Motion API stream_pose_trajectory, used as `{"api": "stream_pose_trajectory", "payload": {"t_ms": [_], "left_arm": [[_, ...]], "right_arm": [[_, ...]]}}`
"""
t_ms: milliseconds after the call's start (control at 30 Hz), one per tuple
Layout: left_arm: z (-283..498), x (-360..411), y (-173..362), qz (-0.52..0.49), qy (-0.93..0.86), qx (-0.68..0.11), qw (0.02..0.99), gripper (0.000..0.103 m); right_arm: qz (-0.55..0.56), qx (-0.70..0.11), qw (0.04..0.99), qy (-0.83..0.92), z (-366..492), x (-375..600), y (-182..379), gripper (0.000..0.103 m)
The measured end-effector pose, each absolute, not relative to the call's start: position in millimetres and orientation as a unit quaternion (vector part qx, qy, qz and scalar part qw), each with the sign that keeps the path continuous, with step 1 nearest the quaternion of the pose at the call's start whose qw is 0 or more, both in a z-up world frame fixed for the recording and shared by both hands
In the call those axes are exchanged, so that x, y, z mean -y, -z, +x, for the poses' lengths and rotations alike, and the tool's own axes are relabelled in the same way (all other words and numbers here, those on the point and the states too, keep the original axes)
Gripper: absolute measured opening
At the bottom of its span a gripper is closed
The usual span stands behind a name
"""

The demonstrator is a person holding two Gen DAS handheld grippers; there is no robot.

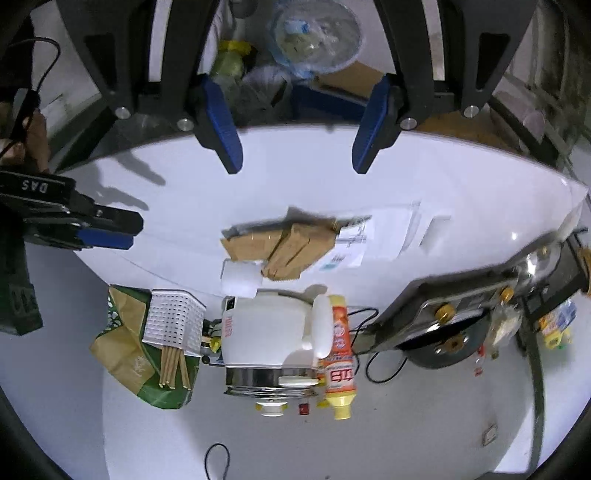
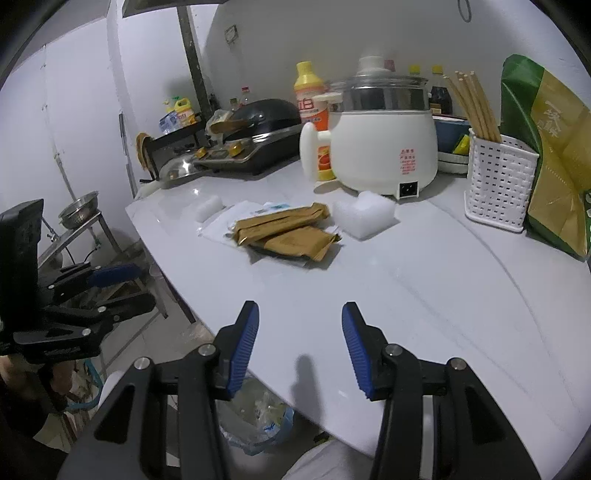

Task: Collect trash
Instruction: 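Grasp the brown snack packet on the papers with the left tool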

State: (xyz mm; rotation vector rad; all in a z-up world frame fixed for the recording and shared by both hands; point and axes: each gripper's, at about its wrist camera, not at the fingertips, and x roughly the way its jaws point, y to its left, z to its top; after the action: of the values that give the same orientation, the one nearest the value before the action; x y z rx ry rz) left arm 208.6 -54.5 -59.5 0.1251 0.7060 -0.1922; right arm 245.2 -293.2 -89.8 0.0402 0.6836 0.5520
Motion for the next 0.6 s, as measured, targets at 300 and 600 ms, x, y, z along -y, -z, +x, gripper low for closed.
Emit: {"api": "stream_pose_trajectory", "payload": {"t_ms": [300, 600], "left_arm": [[257.7, 65.5, 64.4, 0.073, 0.109, -0.347, 0.929, 0.062], [298.1, 62.4, 72.2, 0.068, 0.113, -0.353, 0.926, 0.062]], "right_arm": [[0.025, -0.336, 0.906, -0.255, 272.8, 300.3, 91.0, 0.045], [0.036, -0.346, 0.908, -0.235, 309.5, 303.8, 93.5, 0.058]]}}
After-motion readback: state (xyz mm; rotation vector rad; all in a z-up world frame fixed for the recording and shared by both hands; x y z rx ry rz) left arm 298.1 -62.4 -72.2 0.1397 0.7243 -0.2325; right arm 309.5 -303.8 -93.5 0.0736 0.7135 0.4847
